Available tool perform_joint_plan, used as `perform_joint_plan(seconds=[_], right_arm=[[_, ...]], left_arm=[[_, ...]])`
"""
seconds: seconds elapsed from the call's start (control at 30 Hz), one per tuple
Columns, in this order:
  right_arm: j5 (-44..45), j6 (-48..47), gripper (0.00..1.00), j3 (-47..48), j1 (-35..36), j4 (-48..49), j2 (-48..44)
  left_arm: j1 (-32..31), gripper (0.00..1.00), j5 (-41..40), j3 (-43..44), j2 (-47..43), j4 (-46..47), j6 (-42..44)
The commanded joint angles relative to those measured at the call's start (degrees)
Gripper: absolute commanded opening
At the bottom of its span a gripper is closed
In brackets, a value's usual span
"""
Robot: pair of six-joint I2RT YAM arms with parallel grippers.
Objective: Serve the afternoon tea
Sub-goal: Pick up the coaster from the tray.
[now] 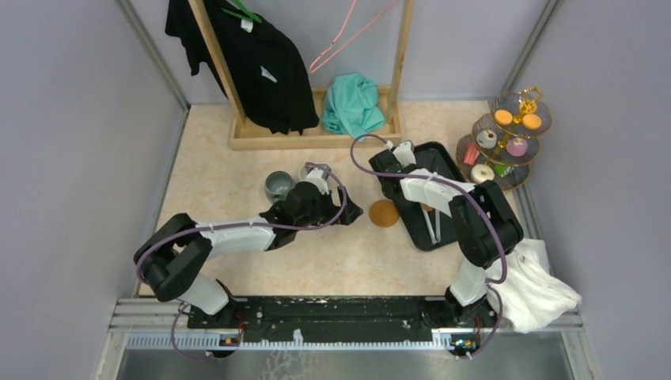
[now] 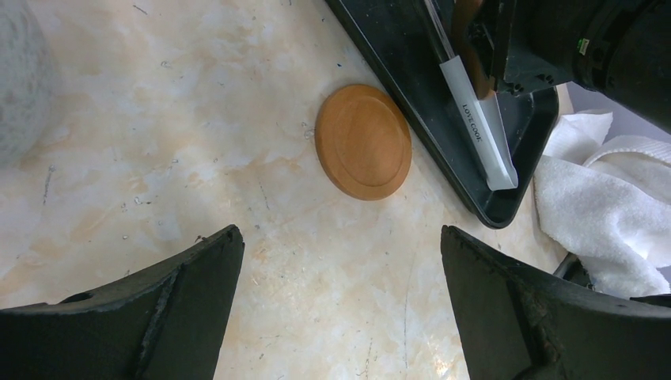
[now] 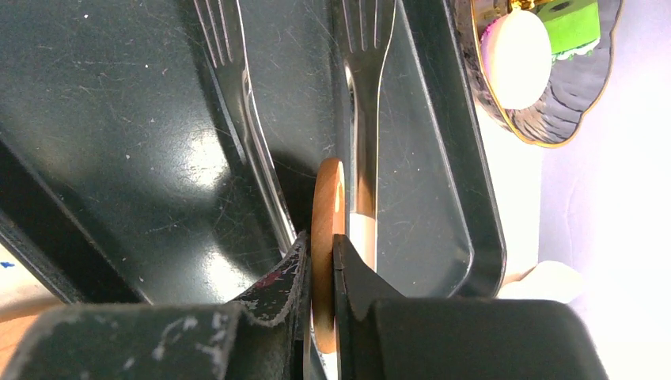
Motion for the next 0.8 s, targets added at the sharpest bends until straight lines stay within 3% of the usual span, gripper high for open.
perform_joint_plan(seconds=[0.0, 0.47, 0.77], right_arm=[[-0.38, 1.59, 0.0, 1.43, 1.08, 0.44, -2.36], [9.65, 0.85, 0.0, 3.89, 4.87, -2.62, -9.9], [10.48, 0.89, 0.0, 8.22, 11.21, -5.76, -11.98]], left_arm=[[0.35, 0.99, 0.35, -0.51, -2.09, 1.64, -0.36], [0.32, 0.99, -1.72, -0.94, -7.13, -1.34, 0.67], [0.23, 0.99, -5.26, -3.32, -15.22, -6.79, 1.39]])
